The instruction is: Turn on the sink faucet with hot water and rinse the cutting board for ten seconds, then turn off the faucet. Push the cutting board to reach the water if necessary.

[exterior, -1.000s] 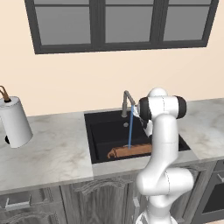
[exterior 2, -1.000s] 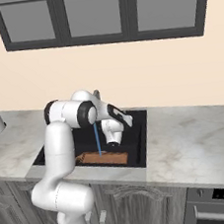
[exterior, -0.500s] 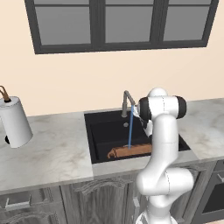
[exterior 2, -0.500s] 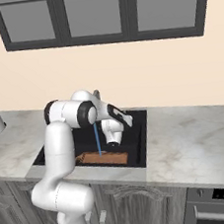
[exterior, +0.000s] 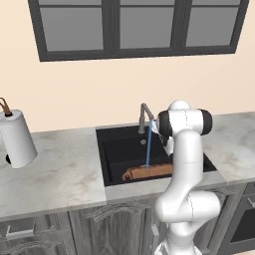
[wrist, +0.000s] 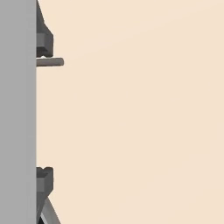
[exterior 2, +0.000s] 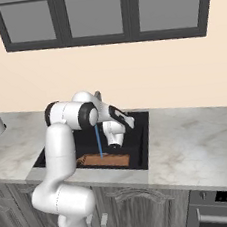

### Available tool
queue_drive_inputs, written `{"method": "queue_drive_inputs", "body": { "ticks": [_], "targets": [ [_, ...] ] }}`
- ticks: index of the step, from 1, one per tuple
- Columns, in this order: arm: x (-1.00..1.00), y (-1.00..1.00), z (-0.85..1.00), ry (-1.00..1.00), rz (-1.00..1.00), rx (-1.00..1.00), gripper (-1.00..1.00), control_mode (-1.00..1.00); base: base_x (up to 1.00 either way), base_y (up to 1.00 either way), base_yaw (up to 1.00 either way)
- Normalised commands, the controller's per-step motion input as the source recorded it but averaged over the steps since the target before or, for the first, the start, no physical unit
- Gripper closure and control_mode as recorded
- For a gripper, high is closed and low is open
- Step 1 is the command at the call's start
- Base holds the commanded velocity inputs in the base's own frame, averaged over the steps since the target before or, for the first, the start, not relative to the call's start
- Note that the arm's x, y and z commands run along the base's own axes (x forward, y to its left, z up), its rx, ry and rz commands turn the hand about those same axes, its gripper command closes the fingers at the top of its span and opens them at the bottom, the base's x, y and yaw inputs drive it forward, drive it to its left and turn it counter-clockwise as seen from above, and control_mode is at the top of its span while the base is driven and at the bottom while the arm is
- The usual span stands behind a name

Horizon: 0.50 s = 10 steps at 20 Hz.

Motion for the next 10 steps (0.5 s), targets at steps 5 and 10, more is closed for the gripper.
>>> {"method": "queue_drive_inputs", "body": {
  "ticks": [5,10],
  "targets": [
    [0.0,0.0,0.0,0.0,0.0,0.0,-1.0,-1.0,0.0,0.0,0.0],
    [0.0,0.0,0.0,0.0,0.0,0.0,-1.0,-1.0,0.0,0.0,0.0]
  ]
}}
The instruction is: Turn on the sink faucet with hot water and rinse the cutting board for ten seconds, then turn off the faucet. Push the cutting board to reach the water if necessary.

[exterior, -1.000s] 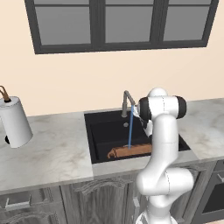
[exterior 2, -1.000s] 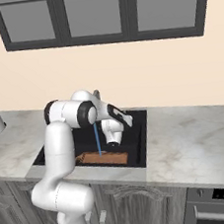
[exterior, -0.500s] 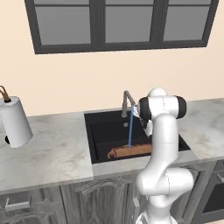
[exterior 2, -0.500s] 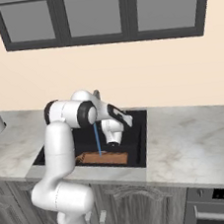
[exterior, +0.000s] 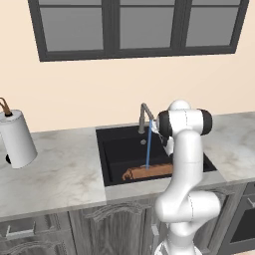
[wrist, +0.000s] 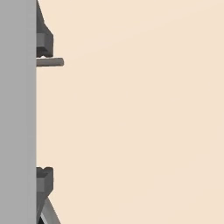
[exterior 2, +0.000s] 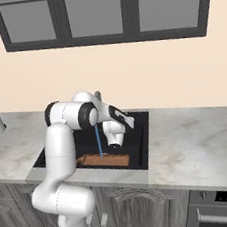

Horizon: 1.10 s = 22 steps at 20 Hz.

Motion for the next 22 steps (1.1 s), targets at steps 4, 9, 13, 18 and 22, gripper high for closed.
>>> {"method": "queue_drive_inputs", "body": {
  "ticks": [4,9,13,18,22],
  "targets": [
    [0.0,0.0,0.0,0.0,0.0,0.0,-1.0,-1.0,0.0,0.0,0.0],
    [0.0,0.0,0.0,0.0,0.0,0.0,-1.0,-1.0,0.0,0.0,0.0],
    [0.0,0.0,0.0,0.0,0.0,0.0,-1.0,-1.0,0.0,0.0,0.0],
    [0.0,0.0,0.0,0.0,0.0,0.0,-1.0,-1.0,0.0,0.0,0.0],
    [0.0,0.0,0.0,0.0,0.0,0.0,-1.0,-1.0,0.0,0.0,0.0]
  ]
}}
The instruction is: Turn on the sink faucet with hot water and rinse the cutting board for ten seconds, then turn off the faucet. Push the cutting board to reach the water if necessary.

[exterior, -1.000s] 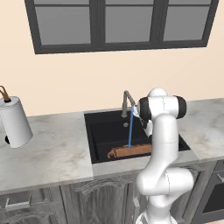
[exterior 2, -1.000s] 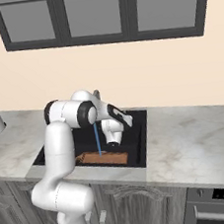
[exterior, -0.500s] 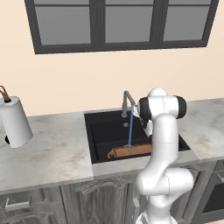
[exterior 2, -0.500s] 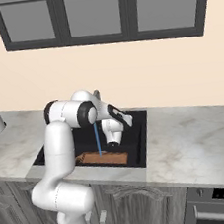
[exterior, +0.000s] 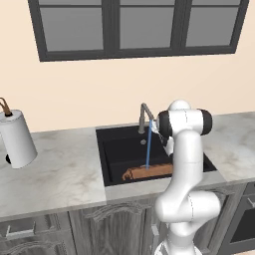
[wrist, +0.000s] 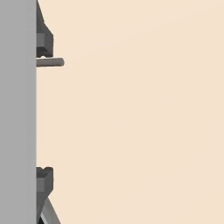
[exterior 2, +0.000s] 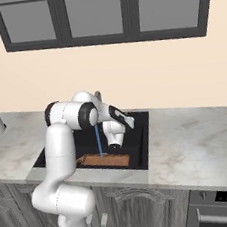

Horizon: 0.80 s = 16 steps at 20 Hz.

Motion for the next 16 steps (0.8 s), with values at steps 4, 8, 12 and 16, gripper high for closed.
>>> {"method": "queue_drive_inputs", "body": {
  "ticks": [4,8,12,16],
  "targets": [
    [0.0,0.0,0.0,0.0,0.0,0.0,-1.0,-1.0,0.0,0.0,0.0],
    [0.0,0.0,0.0,0.0,0.0,0.0,-1.0,-1.0,0.0,0.0,0.0],
    [0.0,0.0,0.0,0.0,0.0,0.0,-1.0,-1.0,0.0,0.0,0.0],
    [0.0,0.0,0.0,0.0,0.0,0.0,-1.0,-1.0,0.0,0.0,0.0]
  ]
}}
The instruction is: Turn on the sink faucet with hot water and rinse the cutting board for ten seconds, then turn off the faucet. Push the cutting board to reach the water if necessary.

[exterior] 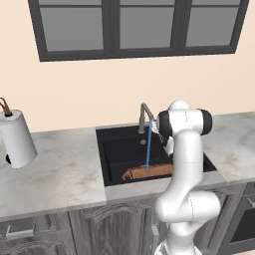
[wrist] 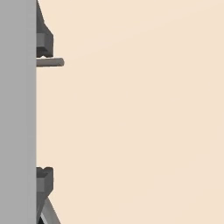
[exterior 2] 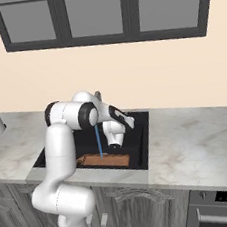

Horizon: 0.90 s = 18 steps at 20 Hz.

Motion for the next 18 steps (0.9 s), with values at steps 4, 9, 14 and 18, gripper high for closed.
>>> {"method": "queue_drive_inputs", "body": {
  "ticks": [4,9,14,18],
  "targets": [
    [0.0,0.0,0.0,0.0,0.0,0.0,-1.0,-1.0,0.0,0.0,0.0],
    [0.0,0.0,0.0,0.0,0.0,0.0,-1.0,-1.0,0.0,0.0,0.0],
    [0.0,0.0,0.0,0.0,0.0,0.0,-1.0,-1.0,0.0,0.0,0.0],
    [0.0,0.0,0.0,0.0,0.0,0.0,-1.0,-1.0,0.0,0.0,0.0]
  ]
}}
